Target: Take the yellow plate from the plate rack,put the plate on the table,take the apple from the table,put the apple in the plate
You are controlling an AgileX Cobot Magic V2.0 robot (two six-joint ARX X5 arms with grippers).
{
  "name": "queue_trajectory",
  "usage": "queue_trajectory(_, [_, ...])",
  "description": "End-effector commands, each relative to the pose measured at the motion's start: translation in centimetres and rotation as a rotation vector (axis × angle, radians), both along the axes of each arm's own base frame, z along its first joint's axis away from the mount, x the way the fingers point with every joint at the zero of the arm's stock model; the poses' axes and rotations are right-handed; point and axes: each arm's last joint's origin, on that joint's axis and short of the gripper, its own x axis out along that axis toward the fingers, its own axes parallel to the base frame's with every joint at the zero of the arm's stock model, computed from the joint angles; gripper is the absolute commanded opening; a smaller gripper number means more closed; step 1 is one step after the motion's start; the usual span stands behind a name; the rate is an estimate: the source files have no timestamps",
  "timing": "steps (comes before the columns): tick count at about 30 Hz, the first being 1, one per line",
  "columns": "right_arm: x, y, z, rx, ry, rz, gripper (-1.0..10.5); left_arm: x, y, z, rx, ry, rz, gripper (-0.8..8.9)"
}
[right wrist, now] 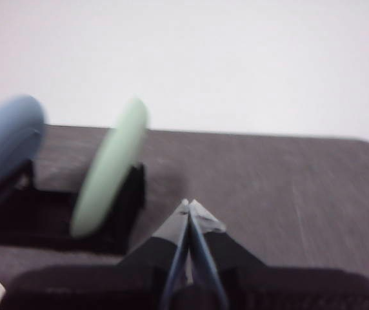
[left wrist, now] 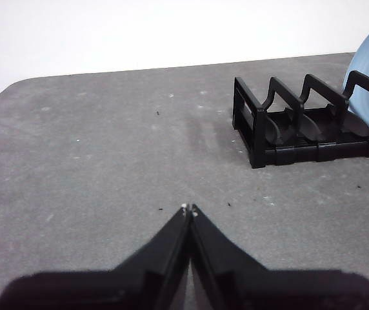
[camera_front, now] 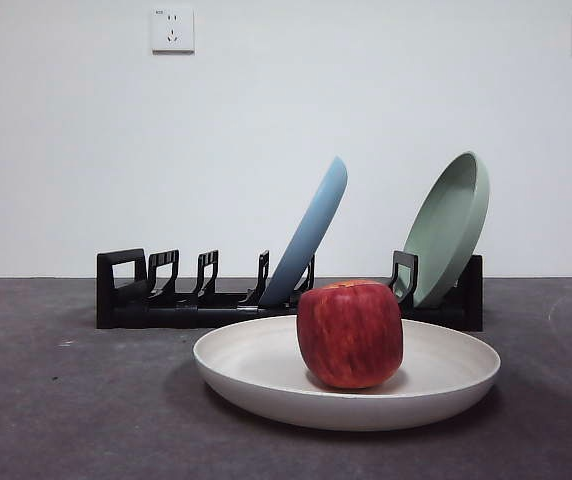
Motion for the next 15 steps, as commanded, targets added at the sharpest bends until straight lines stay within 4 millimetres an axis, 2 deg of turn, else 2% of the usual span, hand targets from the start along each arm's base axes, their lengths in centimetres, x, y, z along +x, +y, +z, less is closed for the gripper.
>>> queue_trajectory(1, [-0.1, -0.1, -1.9, 0.034, 0.011, -0.008, 0.0, 0.1, 0.0, -0.4, -0.003, 0.008, -0.001, -0.03])
queue_trajectory(9, [-0.2, -0.1, -4.7, 0.095, 0.05, -0.011, 0.0, 0.1, 0.0, -0.4, -0.003, 0.008, -0.001, -0.03])
queue_trajectory(15, [-0.5, -0.1, -6.1, 0.124, 0.189, -0.015, 0.0, 0.1, 0.0, -0.4, -0.003, 0.008, 0.0, -0.03])
